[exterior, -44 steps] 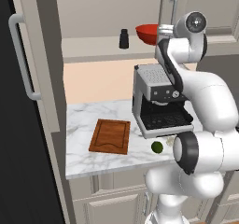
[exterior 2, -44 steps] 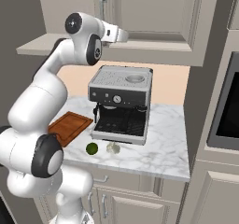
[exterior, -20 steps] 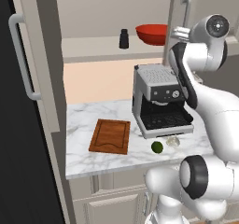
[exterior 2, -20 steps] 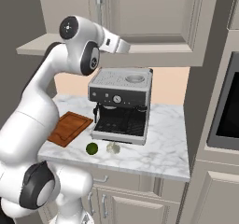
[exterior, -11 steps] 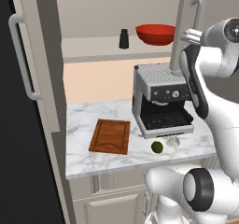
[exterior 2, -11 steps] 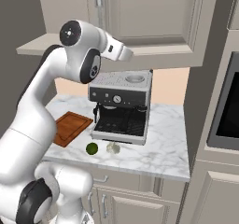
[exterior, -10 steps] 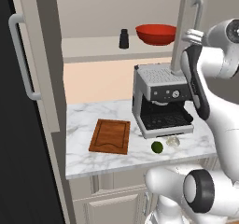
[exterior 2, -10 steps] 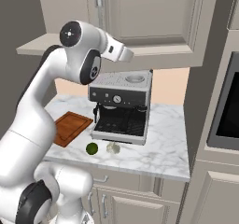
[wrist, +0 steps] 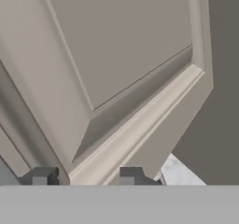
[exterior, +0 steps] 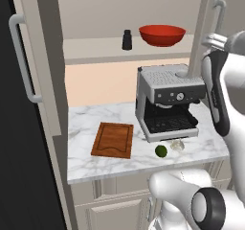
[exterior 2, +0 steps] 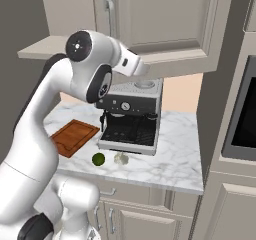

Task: Open the cabinet. Place the bowl and condiment on the counter. Then place the lime and garlic on the cutting board.

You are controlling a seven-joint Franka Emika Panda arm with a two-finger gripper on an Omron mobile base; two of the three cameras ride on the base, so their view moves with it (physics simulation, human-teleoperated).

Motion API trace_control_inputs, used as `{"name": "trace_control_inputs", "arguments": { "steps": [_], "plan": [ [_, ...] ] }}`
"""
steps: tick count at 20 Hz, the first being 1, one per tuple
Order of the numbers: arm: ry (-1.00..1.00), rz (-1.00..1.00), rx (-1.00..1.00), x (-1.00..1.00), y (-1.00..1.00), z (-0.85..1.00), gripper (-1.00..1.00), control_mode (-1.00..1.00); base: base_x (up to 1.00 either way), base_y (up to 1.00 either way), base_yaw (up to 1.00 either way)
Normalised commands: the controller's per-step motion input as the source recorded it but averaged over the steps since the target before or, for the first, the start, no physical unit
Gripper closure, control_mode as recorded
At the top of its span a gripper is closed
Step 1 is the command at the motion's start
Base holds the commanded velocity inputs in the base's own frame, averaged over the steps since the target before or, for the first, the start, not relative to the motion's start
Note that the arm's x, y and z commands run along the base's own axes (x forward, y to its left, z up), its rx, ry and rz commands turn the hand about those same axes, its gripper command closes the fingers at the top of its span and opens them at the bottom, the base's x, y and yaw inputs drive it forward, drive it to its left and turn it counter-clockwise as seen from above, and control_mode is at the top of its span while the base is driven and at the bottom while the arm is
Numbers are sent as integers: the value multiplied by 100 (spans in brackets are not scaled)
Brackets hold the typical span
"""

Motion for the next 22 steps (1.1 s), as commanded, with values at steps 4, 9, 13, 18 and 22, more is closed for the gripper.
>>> {"name": "trace_control_inputs", "arguments": {
  "steps": [4,9,13,18,22],
  "plan": [
    [0,-1,6,-52,-100,-13,100,-100,0,0,0],
    [0,-1,5,-49,-100,-16,100,-100,0,0,0],
    [0,-2,3,-44,-100,-19,100,-100,0,0,0],
    [0,-6,1,-32,-97,-19,100,-100,0,0,0],
    [0,-12,0,-5,-28,-15,-100,-100,0,0,0]
  ]
}}
